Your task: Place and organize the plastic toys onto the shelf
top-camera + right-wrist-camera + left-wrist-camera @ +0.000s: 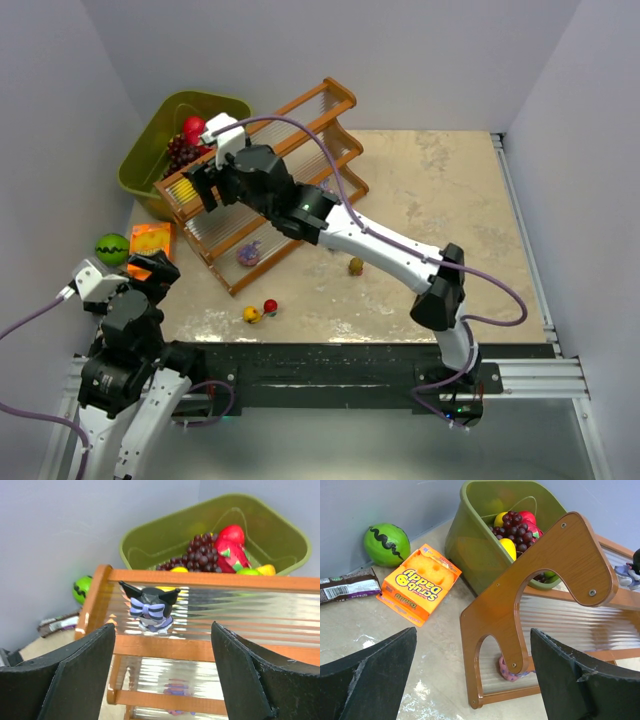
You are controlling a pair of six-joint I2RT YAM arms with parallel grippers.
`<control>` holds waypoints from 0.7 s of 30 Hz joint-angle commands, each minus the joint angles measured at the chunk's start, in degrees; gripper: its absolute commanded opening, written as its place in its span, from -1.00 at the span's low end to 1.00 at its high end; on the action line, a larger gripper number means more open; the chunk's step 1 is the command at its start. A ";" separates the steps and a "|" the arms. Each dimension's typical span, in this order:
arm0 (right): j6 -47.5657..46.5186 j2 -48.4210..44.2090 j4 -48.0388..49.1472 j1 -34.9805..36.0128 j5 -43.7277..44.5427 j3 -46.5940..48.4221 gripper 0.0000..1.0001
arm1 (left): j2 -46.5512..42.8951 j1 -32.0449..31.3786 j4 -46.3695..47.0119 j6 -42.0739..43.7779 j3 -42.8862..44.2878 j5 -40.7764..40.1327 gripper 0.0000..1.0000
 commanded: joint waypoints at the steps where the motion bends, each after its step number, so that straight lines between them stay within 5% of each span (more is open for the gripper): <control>1: -0.12 -8.67 3.17 -0.12 -0.72 -5.81 0.61 | -1.69 0.23 1.44 -0.61 -0.12 -1.37 0.99; 6: 2.69 -20.34 3.42 -0.12 3.40 -25.21 0.59 | -3.36 0.23 1.61 -0.44 -0.12 -0.67 0.99; 11: 11.12 -36.15 3.08 -0.56 17.44 -49.36 0.62 | -6.09 0.23 4.07 2.28 -1.00 2.49 0.99; 21: 23.44 -43.74 -0.97 -12.59 21.87 -70.94 0.60 | -6.27 0.23 5.57 3.87 -1.26 4.17 0.99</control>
